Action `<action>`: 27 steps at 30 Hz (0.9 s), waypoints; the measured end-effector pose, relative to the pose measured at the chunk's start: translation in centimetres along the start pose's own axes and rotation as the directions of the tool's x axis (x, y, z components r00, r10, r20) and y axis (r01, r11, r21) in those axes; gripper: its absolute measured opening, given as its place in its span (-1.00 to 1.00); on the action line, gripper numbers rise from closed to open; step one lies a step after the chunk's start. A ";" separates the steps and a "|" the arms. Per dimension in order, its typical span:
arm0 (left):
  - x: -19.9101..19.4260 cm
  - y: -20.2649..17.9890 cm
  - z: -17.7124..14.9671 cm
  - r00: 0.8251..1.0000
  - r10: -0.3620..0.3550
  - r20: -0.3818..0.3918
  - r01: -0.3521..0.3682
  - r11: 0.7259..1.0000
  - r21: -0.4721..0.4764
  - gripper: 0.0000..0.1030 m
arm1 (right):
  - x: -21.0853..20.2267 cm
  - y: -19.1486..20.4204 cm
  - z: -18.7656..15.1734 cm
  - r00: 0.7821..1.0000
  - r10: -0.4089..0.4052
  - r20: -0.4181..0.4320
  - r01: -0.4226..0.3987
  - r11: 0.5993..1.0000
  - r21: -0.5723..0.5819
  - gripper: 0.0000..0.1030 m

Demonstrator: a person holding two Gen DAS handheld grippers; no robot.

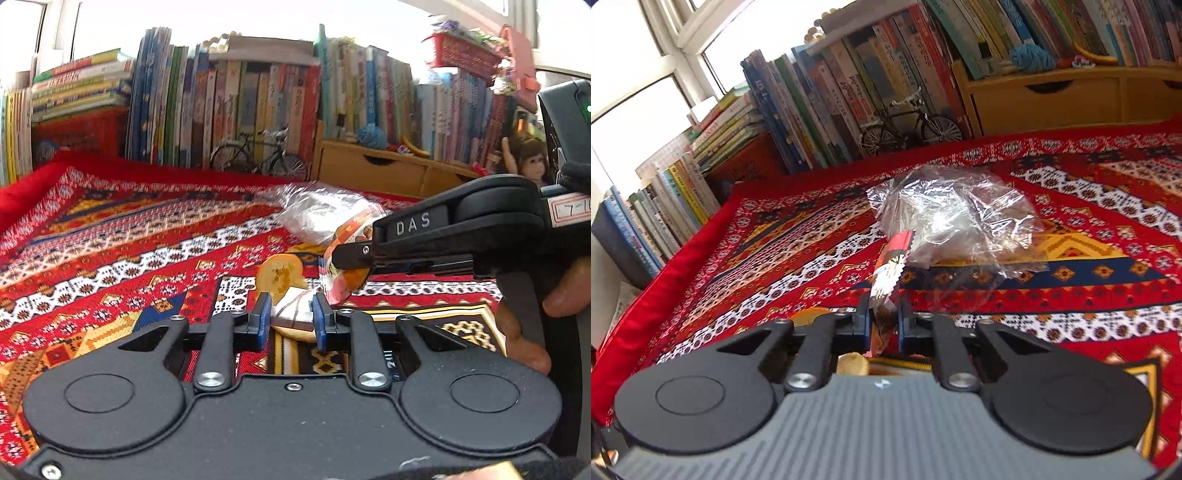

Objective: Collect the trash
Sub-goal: 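Grasp the white paper scrap with the left tool while the right tool grasps the red snack wrapper, then carry the paper scrap with the left tool while the right tool carries the red wrapper to the bin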

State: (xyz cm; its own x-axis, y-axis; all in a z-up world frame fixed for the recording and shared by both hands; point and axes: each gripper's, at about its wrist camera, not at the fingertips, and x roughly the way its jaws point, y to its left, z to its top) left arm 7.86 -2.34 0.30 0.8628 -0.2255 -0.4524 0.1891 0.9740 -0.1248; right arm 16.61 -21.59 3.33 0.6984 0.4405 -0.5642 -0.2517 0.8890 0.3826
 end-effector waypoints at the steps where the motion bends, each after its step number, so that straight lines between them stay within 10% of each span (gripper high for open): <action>1: -0.5 -0.1 0.0 1.000 -0.003 0.005 0.003 1.000 0.003 -0.57 | -0.6 0.1 -0.1 1.000 0.001 0.004 -0.001 1.000 -0.006 -0.67; 15: -9.9 -1.2 -1.1 0.998 -0.046 0.048 0.045 0.999 0.023 -0.57 | -10.0 1.3 -3.2 0.999 0.024 0.038 -0.020 0.996 -0.091 -0.67; 27: -19.7 -2.6 -8.0 0.991 -0.130 -0.035 0.133 0.988 0.082 -0.57 | -19.9 2.5 -12.9 0.992 0.120 -0.033 -0.124 0.976 -0.178 -0.67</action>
State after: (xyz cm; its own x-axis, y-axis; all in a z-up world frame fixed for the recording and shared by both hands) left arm -13.39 -0.58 2.49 0.8136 -0.3513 -0.4633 0.3402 0.9338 -0.1107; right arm -6.57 -26.50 6.13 0.6408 0.5476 -0.5381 -0.4513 0.8357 0.3131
